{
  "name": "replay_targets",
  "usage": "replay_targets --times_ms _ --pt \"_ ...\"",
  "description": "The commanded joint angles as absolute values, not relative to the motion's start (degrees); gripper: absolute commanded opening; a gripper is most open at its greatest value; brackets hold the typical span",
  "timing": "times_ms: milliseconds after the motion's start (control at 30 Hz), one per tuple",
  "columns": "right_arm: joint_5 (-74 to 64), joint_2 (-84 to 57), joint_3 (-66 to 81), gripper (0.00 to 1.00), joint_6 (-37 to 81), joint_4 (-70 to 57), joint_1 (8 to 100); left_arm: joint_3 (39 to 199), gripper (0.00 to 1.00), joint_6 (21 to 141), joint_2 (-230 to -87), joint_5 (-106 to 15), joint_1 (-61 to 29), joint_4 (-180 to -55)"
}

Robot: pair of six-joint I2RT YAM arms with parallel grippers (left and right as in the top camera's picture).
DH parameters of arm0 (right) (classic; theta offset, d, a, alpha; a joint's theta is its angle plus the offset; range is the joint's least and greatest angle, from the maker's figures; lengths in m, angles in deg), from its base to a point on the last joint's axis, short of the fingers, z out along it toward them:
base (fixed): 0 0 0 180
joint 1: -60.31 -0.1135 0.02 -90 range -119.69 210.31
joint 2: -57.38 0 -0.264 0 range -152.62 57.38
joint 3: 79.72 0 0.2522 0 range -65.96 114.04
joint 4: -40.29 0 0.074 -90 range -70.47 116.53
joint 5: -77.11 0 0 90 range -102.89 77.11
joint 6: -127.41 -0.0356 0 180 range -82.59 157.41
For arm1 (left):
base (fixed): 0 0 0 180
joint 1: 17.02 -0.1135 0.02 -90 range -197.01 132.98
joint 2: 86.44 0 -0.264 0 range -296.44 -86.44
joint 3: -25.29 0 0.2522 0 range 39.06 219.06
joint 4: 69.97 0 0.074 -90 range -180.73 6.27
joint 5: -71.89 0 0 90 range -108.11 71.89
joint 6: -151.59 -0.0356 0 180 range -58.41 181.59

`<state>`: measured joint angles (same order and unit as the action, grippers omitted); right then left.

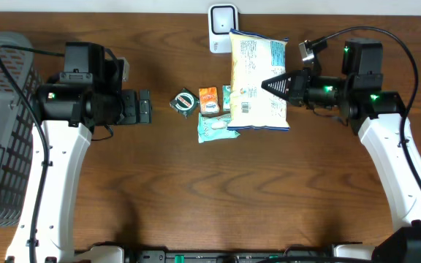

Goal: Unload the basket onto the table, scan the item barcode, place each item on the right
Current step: 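Hold the yellow package in front of the scanner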

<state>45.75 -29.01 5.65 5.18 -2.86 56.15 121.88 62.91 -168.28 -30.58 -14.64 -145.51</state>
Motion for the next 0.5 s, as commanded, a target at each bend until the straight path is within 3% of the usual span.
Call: replay_targets --times_ms 0,467 --pt "46.99 -28.02 6.66 0.01 6.84 -2.86 55.8 121.62 0.98 62.93 -168.43 -30.01 -14.47 -145.83" --pt "44.0 -28.02 6.66 0.01 7.43 -2.83 55.71 121.62 0.98 62.93 -168.43 -30.03 -14.47 -145.83"
